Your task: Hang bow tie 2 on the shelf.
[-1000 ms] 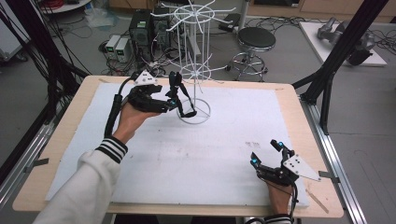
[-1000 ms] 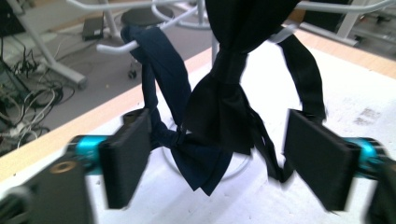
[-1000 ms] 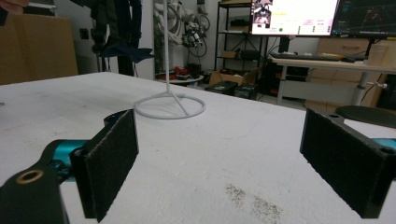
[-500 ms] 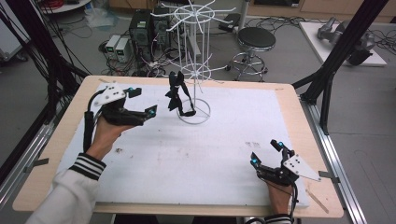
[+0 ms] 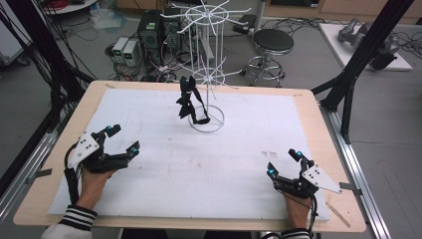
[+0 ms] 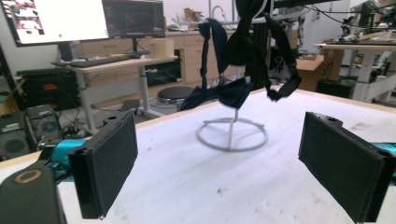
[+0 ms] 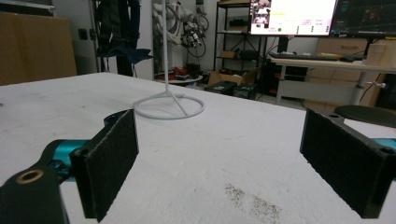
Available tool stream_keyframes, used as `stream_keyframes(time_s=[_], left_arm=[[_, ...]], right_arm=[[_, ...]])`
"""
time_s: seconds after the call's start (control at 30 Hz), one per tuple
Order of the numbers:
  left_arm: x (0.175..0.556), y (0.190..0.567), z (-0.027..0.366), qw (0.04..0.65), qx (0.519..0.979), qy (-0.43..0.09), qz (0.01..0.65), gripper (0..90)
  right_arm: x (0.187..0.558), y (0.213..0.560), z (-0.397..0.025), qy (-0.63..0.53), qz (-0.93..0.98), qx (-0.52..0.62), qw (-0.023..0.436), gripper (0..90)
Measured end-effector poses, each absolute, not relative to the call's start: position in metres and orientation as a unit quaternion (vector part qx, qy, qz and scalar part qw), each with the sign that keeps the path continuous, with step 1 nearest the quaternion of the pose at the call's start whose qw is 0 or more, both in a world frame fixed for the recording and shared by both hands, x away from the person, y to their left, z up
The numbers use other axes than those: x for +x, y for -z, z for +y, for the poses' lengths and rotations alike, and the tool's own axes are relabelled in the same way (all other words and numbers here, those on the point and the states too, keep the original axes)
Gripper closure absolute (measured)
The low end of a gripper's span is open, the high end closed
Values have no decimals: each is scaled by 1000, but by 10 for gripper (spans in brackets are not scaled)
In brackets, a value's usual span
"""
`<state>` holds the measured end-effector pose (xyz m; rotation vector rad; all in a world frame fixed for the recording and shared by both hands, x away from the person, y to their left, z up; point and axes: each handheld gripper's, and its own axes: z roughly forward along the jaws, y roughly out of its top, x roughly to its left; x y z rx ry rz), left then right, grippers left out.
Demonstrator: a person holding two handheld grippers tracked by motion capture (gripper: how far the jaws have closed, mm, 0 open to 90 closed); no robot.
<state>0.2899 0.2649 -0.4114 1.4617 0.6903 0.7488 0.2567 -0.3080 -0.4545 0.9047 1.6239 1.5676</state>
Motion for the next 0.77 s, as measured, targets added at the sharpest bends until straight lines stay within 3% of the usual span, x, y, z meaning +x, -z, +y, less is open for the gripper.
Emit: stream_keyframes(time_s=[0.23,0.77], left_arm=[[284,434,272,655,612,-322,305,115],[284,454,272,648,604,-335,320,115]], right_arm=[[256,455,-308,-604,625,351,348,109],[256,455,-309,-606,624,350,349,109]])
